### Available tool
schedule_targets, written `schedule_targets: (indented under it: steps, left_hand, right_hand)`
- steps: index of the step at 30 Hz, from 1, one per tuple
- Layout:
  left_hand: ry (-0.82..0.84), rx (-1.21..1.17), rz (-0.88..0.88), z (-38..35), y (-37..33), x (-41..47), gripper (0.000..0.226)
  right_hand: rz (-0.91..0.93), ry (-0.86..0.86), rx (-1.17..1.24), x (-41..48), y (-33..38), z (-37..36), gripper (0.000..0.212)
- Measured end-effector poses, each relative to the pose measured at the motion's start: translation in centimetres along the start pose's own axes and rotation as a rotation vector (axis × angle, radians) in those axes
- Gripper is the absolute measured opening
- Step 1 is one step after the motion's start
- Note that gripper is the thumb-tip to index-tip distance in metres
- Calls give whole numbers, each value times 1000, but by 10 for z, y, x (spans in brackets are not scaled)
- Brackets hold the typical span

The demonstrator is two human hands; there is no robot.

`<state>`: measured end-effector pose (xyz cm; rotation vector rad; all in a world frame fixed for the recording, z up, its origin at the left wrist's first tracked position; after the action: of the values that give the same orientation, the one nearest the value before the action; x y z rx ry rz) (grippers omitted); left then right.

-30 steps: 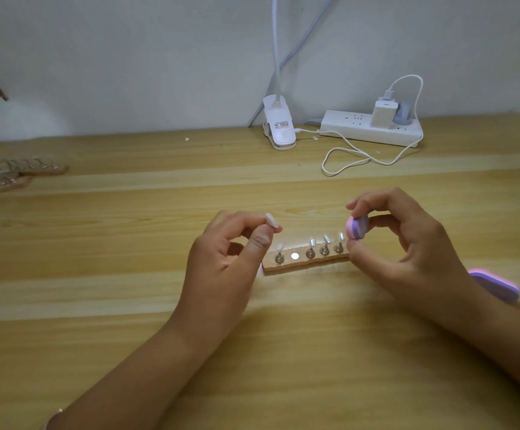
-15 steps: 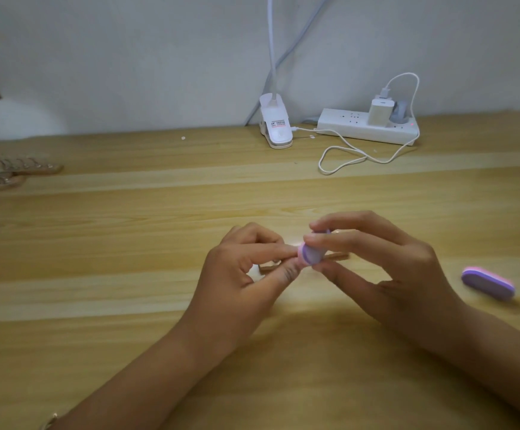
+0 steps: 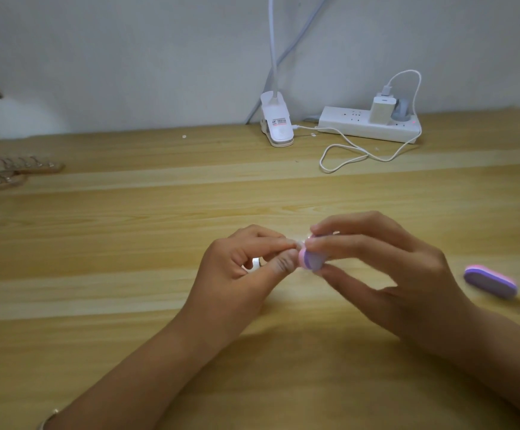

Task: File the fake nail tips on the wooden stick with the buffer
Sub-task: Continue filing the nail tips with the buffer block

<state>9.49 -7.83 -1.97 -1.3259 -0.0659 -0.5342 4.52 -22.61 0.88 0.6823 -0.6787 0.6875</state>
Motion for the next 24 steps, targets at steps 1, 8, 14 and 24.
schedule_targets:
  steps: [1,8,14,24]
  left_hand:
    - [-5,-10,7,0,1,0,13]
    - [-15,-39,7,1,3,0,15]
    - [-148,17,20,12,11,7,5]
    - [-54,92,78,-5,25,21,10]
  right_hand:
    - [-26,-13,0,1,-4,3,16]
    - [-6,-11,7,-1,-4,1,12]
    - [-149,-126,32,2,-40,15,20]
    - [-162,-79,27,-3,-47,2,22]
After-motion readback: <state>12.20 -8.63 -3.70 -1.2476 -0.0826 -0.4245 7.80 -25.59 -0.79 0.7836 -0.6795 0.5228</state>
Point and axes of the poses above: each hand's wrist, its own x-axis towards the middle knuckle, its own z-axis out of the back of the hand, y = z × x, the point moved 8 cm from there along x, towards the middle knuckle, and after that the axes turned 1 degree about -y, right-handed, at the moved point
